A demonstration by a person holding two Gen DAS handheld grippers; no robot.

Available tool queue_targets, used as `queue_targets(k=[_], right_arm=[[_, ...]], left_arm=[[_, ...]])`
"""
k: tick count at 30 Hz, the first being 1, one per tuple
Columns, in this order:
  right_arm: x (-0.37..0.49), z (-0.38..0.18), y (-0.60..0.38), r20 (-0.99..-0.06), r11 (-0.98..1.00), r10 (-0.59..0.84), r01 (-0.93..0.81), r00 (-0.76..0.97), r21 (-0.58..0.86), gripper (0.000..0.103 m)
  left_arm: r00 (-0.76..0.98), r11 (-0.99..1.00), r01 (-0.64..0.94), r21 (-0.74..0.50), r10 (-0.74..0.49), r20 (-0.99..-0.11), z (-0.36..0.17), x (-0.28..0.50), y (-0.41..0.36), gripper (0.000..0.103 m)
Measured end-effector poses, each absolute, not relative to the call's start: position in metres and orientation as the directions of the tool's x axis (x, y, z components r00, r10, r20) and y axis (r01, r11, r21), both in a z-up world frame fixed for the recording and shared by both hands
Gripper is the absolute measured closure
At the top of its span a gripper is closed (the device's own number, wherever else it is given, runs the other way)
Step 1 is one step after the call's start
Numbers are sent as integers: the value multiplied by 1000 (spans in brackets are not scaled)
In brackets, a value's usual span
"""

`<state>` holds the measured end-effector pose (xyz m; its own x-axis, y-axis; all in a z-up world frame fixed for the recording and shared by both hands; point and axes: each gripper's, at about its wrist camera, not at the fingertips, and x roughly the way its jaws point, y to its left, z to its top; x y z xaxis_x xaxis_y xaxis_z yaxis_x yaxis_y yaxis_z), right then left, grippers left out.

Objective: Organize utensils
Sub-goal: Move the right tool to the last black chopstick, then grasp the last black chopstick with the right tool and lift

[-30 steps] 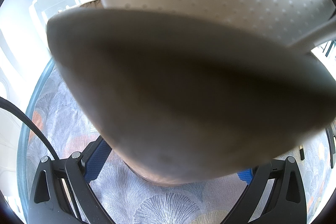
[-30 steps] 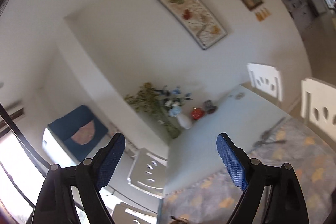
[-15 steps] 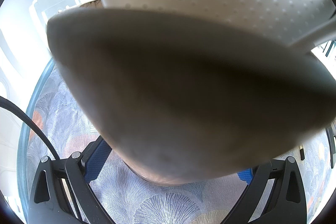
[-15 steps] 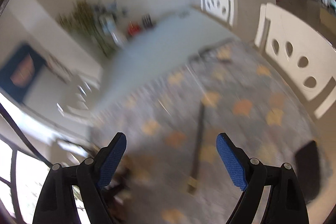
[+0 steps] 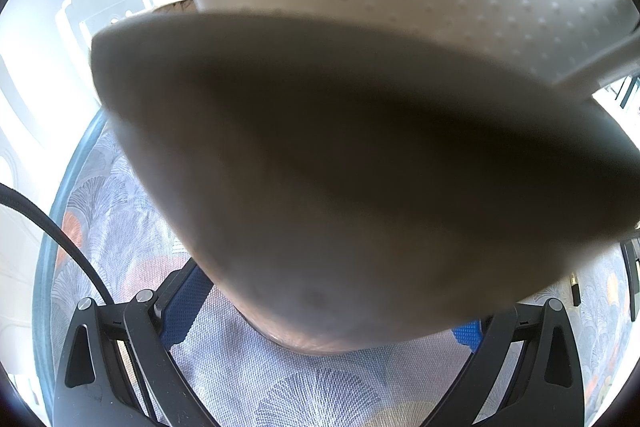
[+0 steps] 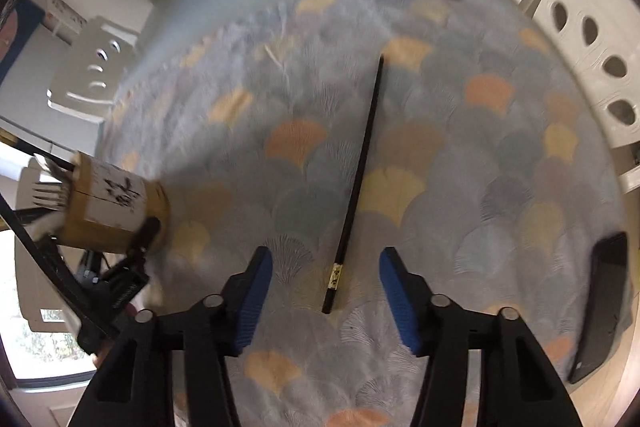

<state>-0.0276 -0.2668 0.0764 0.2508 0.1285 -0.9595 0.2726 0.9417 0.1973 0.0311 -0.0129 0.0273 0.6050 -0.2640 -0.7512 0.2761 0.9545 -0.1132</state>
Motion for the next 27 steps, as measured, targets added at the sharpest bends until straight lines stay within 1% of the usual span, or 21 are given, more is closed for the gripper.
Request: queue_targets(k=[3,4,6,9,10,11,13,14,15,18,23,27], right_arm=[[-19,59,-270,-965,936,122,295,234,190,57],[-16,55,-271,-967,936,112,302,227,180,61],[-9,48,-272,-971,934,108,314,212,172,63],[-2,40,-268,-974,933,116,316,195,175,71],[-1,35,-265,-976,937,114,307,185,168,75],[-1,30,-262,-979,942,101,300,179,152,79],[-5,29,-256,-979,956,50,274,199,105,84],[-7,29,-253,-977,964,31,251,210,84,90],[-9,29,-251,-976,969,19,236,216,71,92],[-14,30,-254,-973,966,33,244,229,91,93],[-31,31,-269,-960,946,140,253,242,201,94],[-49,31,-267,-964,957,180,193,196,218,94]], left_arm=[[605,954,276,-113,-264,-751,27,31,-13,2],[605,954,276,-113,-264,-751,27,31,-13,2],[605,954,276,-113,-264,-751,27,31,-14,2],[605,955,275,-113,-264,-751,27,31,-13,1],[605,954,276,-114,-264,-751,27,31,-13,1],[605,954,276,-114,-265,-751,27,31,-13,1],[605,954,277,-113,-265,-751,27,31,-13,1],[605,954,277,-113,-265,-751,27,31,-13,1],[605,954,277,-113,-265,-751,27,31,-13,1],[604,954,277,-114,-265,-751,27,31,-13,1],[604,954,277,-115,-265,-751,28,30,-11,1],[605,954,277,-114,-265,-751,28,30,-11,1]])
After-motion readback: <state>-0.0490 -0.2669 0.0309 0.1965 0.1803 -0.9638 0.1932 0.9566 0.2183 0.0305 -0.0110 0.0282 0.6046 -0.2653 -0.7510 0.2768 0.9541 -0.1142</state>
